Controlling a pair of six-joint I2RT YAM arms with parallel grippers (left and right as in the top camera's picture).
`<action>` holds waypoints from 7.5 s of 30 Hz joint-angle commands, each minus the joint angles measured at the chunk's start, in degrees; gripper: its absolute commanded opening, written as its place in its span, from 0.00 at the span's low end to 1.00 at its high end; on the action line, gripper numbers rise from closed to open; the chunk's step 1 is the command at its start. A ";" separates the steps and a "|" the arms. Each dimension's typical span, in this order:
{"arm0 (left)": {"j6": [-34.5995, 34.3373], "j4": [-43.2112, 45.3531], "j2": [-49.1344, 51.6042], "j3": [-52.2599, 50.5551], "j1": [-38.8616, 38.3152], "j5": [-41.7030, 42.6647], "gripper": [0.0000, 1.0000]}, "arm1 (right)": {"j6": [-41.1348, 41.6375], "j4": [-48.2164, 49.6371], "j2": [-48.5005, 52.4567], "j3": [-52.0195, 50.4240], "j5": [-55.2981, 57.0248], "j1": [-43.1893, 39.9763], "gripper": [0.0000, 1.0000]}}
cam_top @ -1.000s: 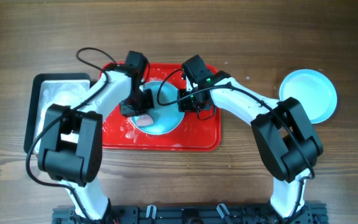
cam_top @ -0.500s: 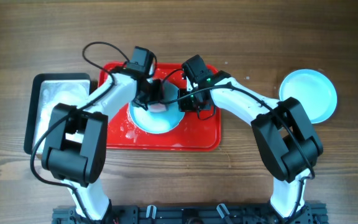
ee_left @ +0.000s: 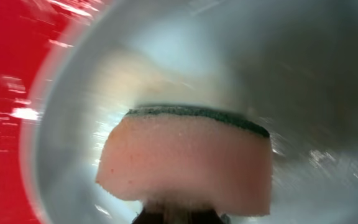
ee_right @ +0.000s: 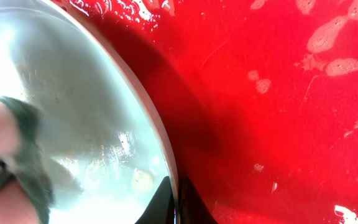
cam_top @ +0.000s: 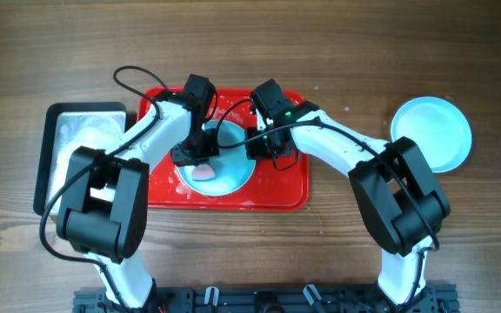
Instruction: Clean dirty plates on tray and stack at the side
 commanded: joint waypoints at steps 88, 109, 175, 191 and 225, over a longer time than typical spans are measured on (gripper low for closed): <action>-6.29 5.90 0.83 -11.91 -15.02 9.29 0.04 | -0.39 -0.63 2.67 -1.05 3.54 -0.63 0.04; -21.20 4.79 0.83 -11.93 -15.04 -36.02 0.04 | -0.39 -0.61 2.67 -1.05 3.54 -0.63 0.04; -12.94 3.48 -0.13 3.45 3.98 -30.01 0.04 | -0.39 -0.55 2.67 -1.05 3.37 -0.68 0.04; -7.74 -18.27 -8.70 15.47 6.03 -8.72 0.04 | -4.07 -5.27 -13.46 0.00 18.80 -1.42 0.04; -8.26 -1.62 -8.59 3.19 6.21 -8.31 0.06 | -28.74 0.94 -20.92 -0.24 99.47 22.73 0.04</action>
